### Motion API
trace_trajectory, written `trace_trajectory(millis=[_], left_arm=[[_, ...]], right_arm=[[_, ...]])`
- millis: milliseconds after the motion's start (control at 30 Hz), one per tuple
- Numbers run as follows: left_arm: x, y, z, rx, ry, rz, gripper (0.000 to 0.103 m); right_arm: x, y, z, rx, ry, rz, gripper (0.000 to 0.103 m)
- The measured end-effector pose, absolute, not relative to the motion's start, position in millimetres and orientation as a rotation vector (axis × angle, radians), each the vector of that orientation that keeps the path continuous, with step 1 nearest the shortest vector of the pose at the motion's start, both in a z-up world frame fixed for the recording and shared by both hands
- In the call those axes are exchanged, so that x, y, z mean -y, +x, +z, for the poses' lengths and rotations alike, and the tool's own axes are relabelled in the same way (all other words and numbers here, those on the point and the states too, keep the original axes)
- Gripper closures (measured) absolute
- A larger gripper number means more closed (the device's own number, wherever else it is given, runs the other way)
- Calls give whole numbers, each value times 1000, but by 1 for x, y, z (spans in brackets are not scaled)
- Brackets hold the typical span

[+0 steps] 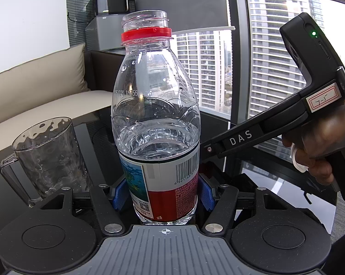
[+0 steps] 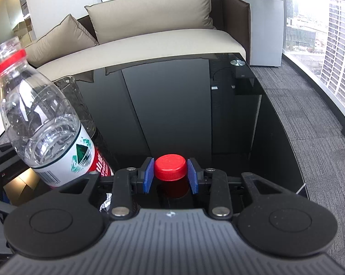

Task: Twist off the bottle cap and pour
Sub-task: 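Carry the red cap in the right gripper away from the bottle and lower it, then open the right gripper to drop the red cap on the table while the left gripper releases the bottle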

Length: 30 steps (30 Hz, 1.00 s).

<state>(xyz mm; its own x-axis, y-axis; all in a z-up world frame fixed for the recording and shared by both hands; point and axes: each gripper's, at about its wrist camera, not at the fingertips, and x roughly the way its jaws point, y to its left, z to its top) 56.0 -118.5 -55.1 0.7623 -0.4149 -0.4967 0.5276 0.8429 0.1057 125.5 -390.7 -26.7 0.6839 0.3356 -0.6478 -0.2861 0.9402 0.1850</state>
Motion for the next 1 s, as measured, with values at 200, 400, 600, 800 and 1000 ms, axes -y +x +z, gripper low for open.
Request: trace_trajectory(millis=[200,400,600,800,1000], left_arm=[[119,55,-55,-480,245,-518,45],[117,57,-55,-480,245,-519,45],[114,56,-55,-481,244,-519,45],[113,55,-55,-480,245,-517,44],[111,57,-55,-481,246,-515,44]], right_arm=[[390,128,-32,-762,66,348,69],[391,130,-34,-767,66,348,69],[391,133,-37,-769,63,350,69],[391,132,-35,-763,57,349,69],[391,133,-36,-766,51,350,66]])
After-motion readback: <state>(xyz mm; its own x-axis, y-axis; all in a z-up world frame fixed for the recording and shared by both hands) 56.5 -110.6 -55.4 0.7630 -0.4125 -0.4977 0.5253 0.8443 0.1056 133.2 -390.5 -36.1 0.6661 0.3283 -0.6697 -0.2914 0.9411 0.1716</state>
